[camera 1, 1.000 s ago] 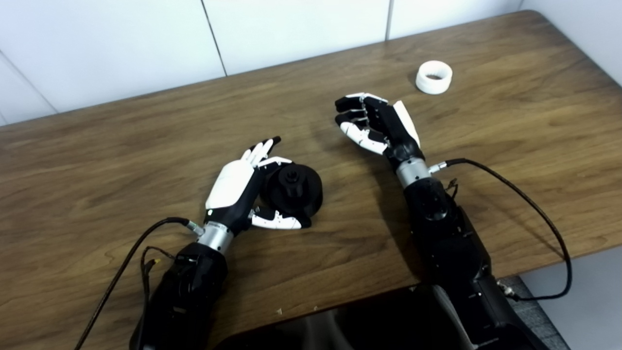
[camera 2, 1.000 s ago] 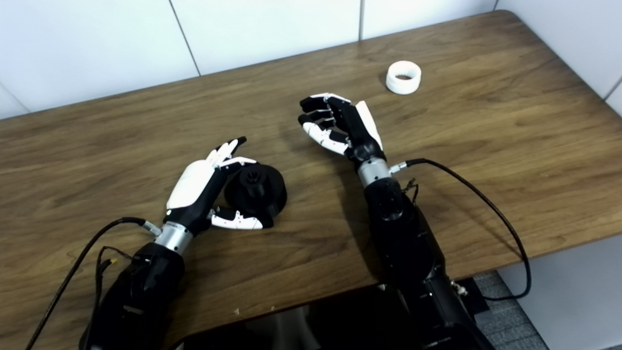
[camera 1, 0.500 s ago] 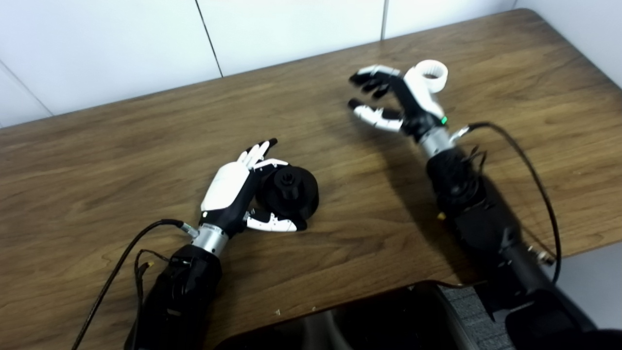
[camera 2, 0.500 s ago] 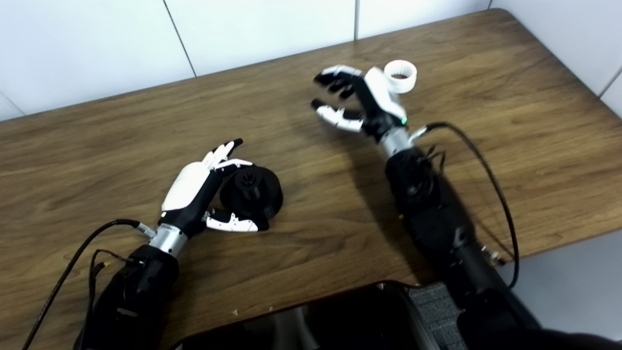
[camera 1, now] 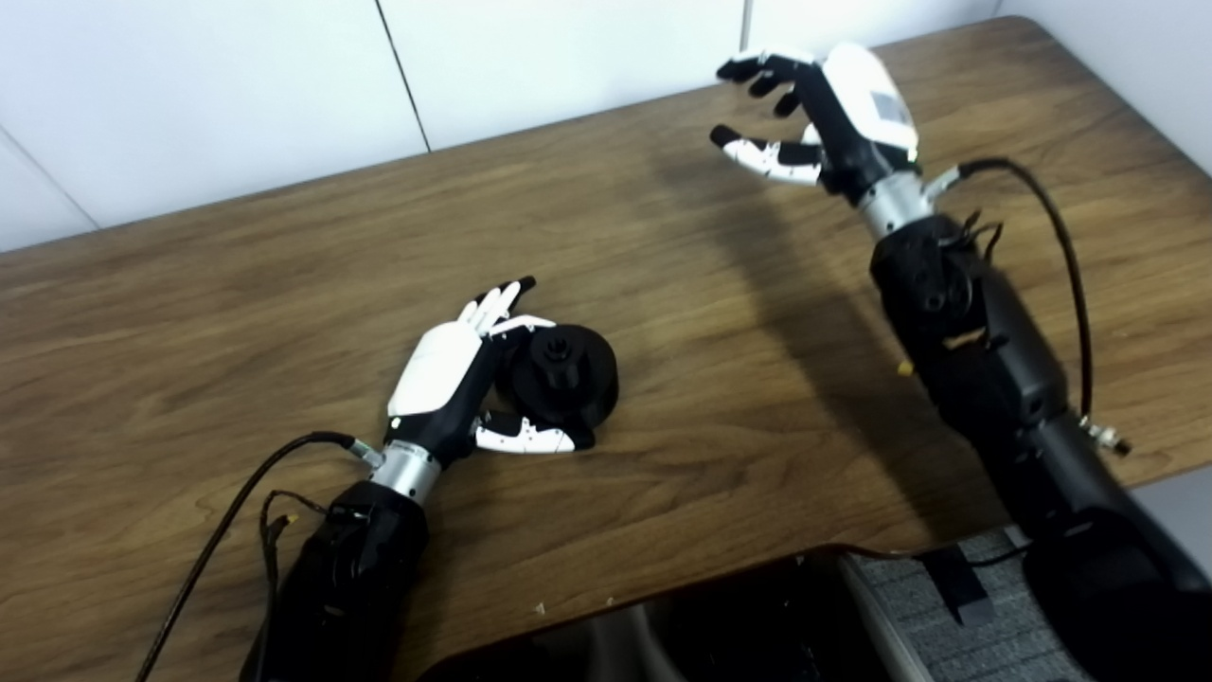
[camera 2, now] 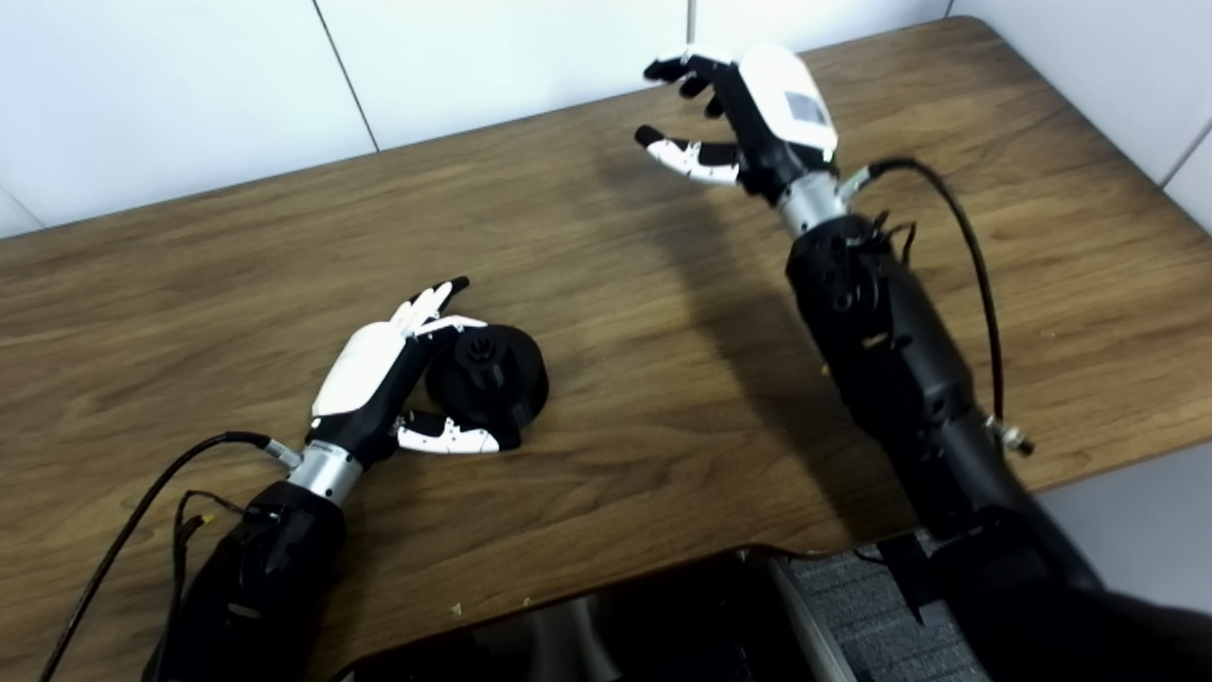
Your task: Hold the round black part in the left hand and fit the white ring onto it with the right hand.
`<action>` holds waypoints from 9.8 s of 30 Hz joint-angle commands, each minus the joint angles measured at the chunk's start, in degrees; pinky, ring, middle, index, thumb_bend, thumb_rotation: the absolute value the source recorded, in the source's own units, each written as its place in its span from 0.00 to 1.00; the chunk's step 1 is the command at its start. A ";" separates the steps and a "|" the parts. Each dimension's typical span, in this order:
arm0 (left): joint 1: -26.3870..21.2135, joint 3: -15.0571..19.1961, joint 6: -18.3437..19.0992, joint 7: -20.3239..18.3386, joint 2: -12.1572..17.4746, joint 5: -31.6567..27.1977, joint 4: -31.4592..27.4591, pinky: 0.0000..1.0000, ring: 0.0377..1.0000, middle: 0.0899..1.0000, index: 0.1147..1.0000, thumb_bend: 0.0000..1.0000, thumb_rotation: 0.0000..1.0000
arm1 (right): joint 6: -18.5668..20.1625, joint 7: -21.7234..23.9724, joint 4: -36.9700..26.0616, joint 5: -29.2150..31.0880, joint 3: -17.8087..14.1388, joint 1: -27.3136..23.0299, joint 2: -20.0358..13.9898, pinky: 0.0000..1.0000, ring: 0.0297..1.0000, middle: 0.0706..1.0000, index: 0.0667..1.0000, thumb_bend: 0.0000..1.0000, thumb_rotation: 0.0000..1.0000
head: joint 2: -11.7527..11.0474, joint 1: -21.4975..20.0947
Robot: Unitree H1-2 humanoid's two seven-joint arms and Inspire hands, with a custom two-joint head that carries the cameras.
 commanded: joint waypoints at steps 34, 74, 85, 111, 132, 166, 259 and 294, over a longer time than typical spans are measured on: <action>0.97 0.06 0.87 -0.74 1.87 2.42 1.74 1.00 1.00 1.00 0.62 1.00 0.37 | 17.34 31.24 7.98 -14.22 8.44 -13.65 -14.93 0.82 0.88 0.82 0.84 0.91 0.40 | -0.13 0.19; 0.98 0.24 1.44 -1.14 2.26 3.07 0.21 1.00 1.00 1.00 0.62 1.00 0.35 | 15.89 28.61 15.41 -13.14 12.10 -15.08 -13.97 0.82 0.84 0.78 0.80 0.81 0.25 | 0.68 2.51; 0.74 0.21 1.51 -0.98 2.02 3.18 0.98 1.00 1.00 1.00 0.62 1.00 0.35 | 16.29 26.09 14.14 -13.10 11.91 -16.15 -14.46 0.70 0.78 0.76 0.72 0.81 0.24 | 0.68 2.98; 0.80 0.25 1.32 0.01 1.46 3.13 1.54 1.00 1.00 1.00 0.62 1.00 0.35 | 16.78 25.24 11.36 -13.73 11.56 -17.34 -15.04 0.63 0.73 0.74 0.70 0.84 0.25 | 0.65 3.52; 0.96 0.02 2.41 -0.76 1.21 3.44 0.56 1.00 1.00 1.00 0.62 1.00 0.36 | 13.31 22.63 20.96 -12.62 15.44 -21.27 -11.50 0.66 0.78 0.76 0.77 0.86 0.27 | 0.97 4.92; 1.12 0.10 2.68 -0.73 0.98 3.25 0.90 1.00 1.00 1.00 0.62 1.00 0.35 | 13.65 21.08 26.07 -11.46 16.81 -26.37 -10.51 0.69 0.78 0.76 0.76 0.85 0.24 | 0.98 5.84; 2.81 0.50 4.00 -1.09 2.07 2.80 -2.50 1.00 1.00 1.00 0.62 1.00 0.33 | 10.50 14.19 40.43 -8.75 22.24 -28.57 -8.31 0.65 0.72 0.63 0.66 0.75 0.18 | 1.62 7.32; 2.62 0.28 4.26 -0.58 1.60 3.07 -1.83 1.00 1.00 1.00 0.61 1.00 0.34 | 8.82 9.50 35.39 -7.56 19.63 -27.89 -10.27 0.79 0.70 0.56 0.59 0.74 0.14 | 1.84 7.20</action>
